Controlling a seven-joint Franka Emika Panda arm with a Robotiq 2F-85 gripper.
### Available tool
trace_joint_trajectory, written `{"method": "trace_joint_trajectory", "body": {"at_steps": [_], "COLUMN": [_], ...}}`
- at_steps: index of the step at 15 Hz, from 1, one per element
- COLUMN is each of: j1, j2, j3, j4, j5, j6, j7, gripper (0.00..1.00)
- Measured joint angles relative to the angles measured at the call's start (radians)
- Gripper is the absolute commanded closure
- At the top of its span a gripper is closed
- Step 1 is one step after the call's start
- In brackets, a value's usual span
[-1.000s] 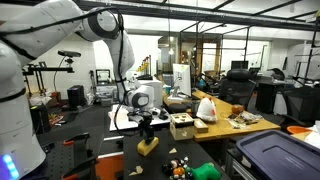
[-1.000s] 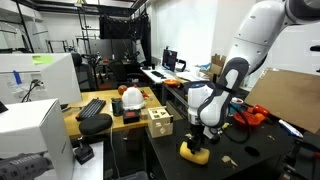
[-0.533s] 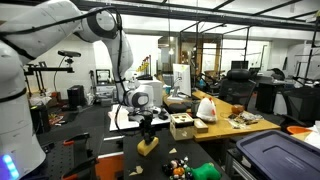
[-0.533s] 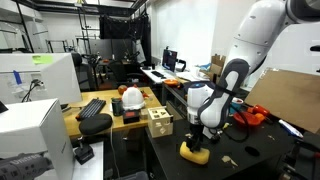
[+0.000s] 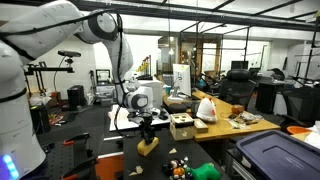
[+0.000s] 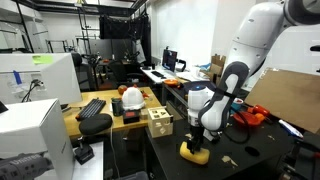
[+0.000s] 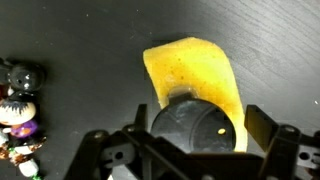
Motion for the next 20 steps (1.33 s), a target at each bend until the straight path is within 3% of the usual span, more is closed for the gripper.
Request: {"method": "trace_joint_trajectory", "body": {"at_steps": [3,12,20], "j1": [0.018,0.055,-0.005], "j2": [0.011,0.019,0.019], "j3": [-0.018,-0.056,-0.05], "j4": [0.0,0.004,0.129], "j5": [-0.003,0.004,0.124], "j6": [0.037,0.082,-0.024], "j7": [0.0,0.034,0.164], "gripper": [0.5,0.5,0.5]}}
